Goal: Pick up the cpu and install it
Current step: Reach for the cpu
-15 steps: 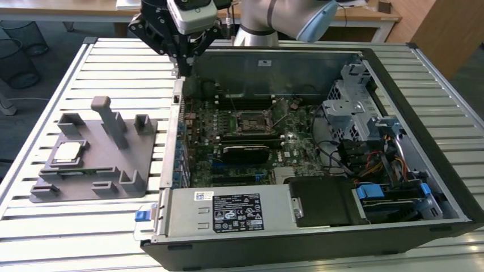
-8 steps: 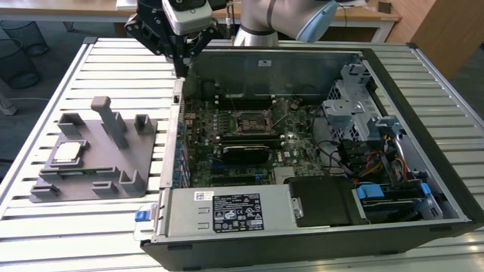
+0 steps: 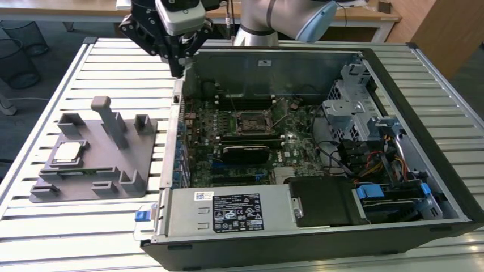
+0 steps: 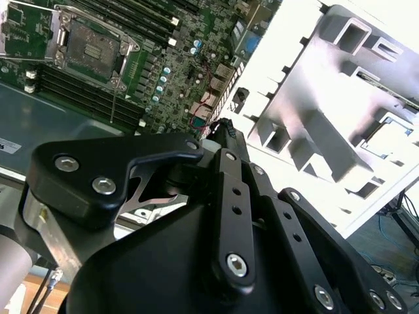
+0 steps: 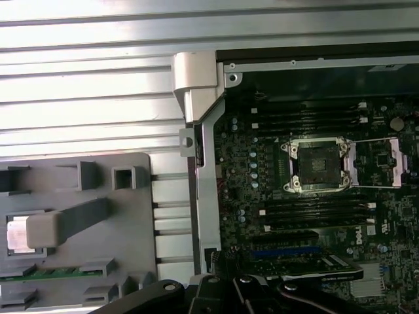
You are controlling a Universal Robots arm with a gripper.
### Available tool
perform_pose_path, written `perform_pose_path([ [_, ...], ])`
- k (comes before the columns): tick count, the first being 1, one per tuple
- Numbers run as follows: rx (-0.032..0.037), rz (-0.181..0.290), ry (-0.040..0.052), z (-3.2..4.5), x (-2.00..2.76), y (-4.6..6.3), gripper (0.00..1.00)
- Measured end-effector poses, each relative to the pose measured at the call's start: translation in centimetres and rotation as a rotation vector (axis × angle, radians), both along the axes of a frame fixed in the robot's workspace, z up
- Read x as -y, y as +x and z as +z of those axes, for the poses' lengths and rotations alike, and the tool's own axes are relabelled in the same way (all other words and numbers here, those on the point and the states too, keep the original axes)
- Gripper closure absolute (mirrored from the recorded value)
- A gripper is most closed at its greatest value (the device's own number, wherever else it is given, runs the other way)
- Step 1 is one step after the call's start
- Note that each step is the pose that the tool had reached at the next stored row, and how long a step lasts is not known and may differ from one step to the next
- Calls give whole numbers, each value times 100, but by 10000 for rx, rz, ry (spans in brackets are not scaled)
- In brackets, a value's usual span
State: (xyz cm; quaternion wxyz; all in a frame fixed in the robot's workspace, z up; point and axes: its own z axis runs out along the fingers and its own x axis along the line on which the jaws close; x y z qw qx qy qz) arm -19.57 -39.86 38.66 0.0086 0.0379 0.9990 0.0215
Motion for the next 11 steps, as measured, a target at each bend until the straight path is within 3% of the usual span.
perform_pose_path([
  [11,-29,0,0,-11,0,-63,89],
])
